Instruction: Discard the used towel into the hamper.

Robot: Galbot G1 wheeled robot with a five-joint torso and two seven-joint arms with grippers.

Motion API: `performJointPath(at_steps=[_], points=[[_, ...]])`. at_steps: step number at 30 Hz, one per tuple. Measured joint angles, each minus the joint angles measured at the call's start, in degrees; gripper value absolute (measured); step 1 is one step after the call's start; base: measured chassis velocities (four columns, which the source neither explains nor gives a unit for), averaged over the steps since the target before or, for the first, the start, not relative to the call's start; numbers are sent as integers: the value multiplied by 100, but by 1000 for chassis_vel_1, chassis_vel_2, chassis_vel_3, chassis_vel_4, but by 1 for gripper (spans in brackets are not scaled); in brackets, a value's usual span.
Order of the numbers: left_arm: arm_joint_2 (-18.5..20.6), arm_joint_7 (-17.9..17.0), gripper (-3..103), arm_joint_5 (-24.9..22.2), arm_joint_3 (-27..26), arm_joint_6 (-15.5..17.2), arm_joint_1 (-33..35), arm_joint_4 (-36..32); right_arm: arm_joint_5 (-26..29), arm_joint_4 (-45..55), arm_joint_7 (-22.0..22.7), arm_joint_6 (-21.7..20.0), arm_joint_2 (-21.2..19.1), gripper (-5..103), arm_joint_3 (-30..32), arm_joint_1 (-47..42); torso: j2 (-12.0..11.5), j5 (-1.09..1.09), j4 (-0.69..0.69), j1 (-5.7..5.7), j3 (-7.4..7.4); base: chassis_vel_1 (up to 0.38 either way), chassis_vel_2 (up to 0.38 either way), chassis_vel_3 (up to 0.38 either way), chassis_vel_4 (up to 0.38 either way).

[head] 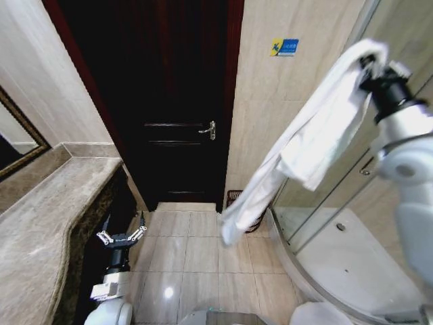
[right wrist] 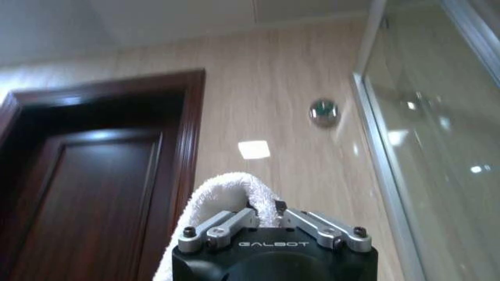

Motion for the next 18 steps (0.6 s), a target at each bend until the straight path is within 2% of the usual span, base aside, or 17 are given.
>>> performJointPath(at_steps=[1,3,4,6,9,11,13,18], points=[[-21,-1,100,-7,-18,-3,5,-22,133,-135,60,-34,-16,2,-236,498,0,-5,0,-1,-1,0,0,0,0],[-25,-1,100,-9,-23,-3,7,-31,196,-196,98,-43,-19,2,-356,707,1,-5,-2,-1,-1,0,0,0,0],[-40,-4,100,-10,-34,-3,4,-53,385,-405,231,-57,-3,2,-766,1308,1,-5,-1,-1,-1,0,0,0,0],[-48,-5,100,-11,-36,0,-2,-69,449,-525,282,-60,26,2,-945,1570,0,-2,1,-1,-1,0,0,0,0],[-91,-14,100,-10,-32,67,-56,-119,634,-1115,508,-35,287,2,-1809,2606,0,-4,1,-1,-1,0,0,0,0],[-96,-16,100,-7,-30,73,-64,-121,645,-1161,528,-23,311,2,-1869,2679,0,-4,1,0,-1,0,0,0,0],[-128,-19,100,12,-22,103,-94,-143,685,-1688,663,100,597,2,-2434,3259,0,-2,-1,-1,-1,0,0,0,0],[-177,-19,100,25,-34,111,-106,-158,699,-2228,797,215,919,2,-2917,3732,0,-2,0,0,0,0,0,0,0]])
